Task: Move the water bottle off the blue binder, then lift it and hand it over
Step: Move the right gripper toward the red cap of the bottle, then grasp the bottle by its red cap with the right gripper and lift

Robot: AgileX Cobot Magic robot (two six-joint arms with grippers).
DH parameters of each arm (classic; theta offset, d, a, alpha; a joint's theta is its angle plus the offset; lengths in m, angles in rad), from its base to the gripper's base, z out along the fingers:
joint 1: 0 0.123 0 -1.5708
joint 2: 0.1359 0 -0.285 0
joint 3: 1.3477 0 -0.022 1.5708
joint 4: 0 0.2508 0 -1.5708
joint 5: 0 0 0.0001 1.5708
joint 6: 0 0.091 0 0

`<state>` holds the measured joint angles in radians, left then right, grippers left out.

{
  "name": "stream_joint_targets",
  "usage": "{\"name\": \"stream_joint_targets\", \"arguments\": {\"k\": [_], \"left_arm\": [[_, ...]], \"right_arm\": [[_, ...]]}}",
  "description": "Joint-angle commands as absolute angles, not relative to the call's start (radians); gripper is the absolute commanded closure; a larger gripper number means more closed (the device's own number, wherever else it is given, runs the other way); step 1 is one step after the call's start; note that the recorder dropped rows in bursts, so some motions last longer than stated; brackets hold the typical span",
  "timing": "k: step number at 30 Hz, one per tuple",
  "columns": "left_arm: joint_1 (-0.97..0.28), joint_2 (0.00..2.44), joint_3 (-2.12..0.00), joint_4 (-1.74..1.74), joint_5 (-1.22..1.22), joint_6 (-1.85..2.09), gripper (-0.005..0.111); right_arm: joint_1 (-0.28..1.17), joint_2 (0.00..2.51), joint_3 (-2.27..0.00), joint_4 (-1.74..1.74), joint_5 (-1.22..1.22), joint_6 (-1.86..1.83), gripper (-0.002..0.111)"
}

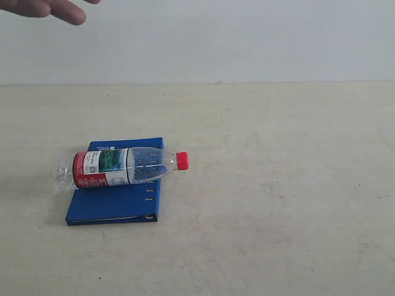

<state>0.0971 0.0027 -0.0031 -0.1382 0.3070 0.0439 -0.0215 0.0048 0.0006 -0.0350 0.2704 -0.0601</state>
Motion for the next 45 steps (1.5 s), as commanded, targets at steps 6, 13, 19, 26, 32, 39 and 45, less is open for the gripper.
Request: {"name": "stream_joint_targets", "arguments": {"k": [6,13,19,26,32,39,45], "left_arm": [[0.098,0.000,0.000,-0.135,0.307,0.048,0.102],[0.098,0.000,0.000,-0.135,0.307,0.048,0.102],[0.098,0.000,0.000,-0.135,0.307,0.048,0.102],[0.098,0.000,0.000,-0.135,0.307,0.048,0.102],[0.098,0.000,0.000,-0.135,0.307,0.048,0.102],[0.098,0.000,0.000,-0.135,0.307,0.048,0.102],[0.098,0.000,0.000,-0.135,0.307,0.048,0.102]], "right_arm": [[-0.020,0.000,0.000,0.463,0.080,0.287,0.108],[-0.020,0.000,0.000,0.498,0.073,0.280,0.108],[0.026,0.000,-0.088,0.579,-0.009,0.176,0.108],[0.293,0.465,-0.456,0.644,0.618,-0.609,0.108],[0.545,1.061,-0.491,0.804,0.312,-0.793,0.107],[0.705,1.449,-0.643,0.761,0.269,-1.281,0.054],[0.780,1.586,-0.766,0.759,-0.033,-1.343,0.038]]}}
